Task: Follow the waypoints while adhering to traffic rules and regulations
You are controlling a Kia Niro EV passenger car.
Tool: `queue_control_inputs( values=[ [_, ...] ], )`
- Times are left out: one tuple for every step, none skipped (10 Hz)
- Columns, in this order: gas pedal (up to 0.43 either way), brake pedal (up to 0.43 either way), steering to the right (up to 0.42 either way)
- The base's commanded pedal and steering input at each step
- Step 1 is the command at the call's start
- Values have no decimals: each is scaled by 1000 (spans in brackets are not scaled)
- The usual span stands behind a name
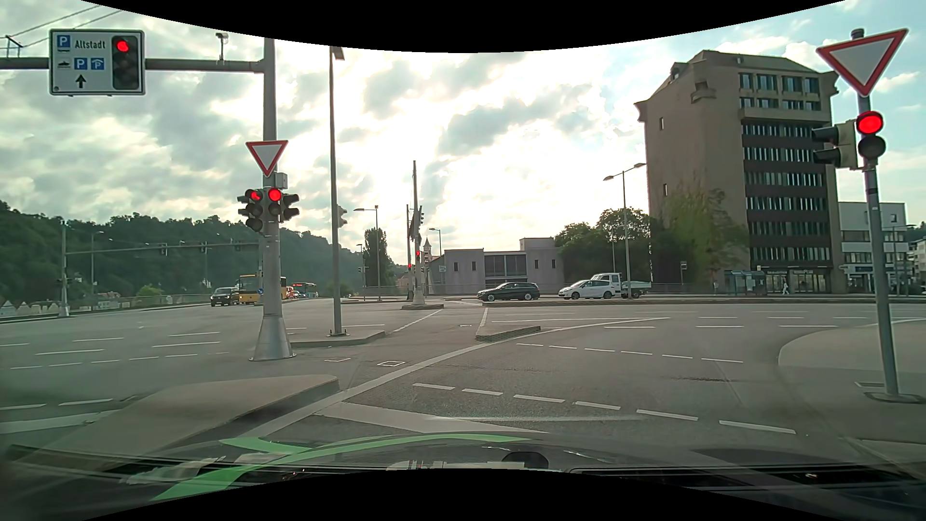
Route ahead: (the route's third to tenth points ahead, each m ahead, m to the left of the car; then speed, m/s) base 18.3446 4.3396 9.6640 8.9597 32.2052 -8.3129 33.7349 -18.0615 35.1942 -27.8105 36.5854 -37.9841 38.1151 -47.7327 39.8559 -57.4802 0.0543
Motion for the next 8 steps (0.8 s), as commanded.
queue_control_inputs(
  values=[
    [0, 402, 149],
    [0, 409, 149],
    [0, 402, 149],
    [0, 402, 149],
    [0, 409, 149],
    [0, 415, 149],
    [0, 433, 146],
    [0, 433, 137]
  ],
)
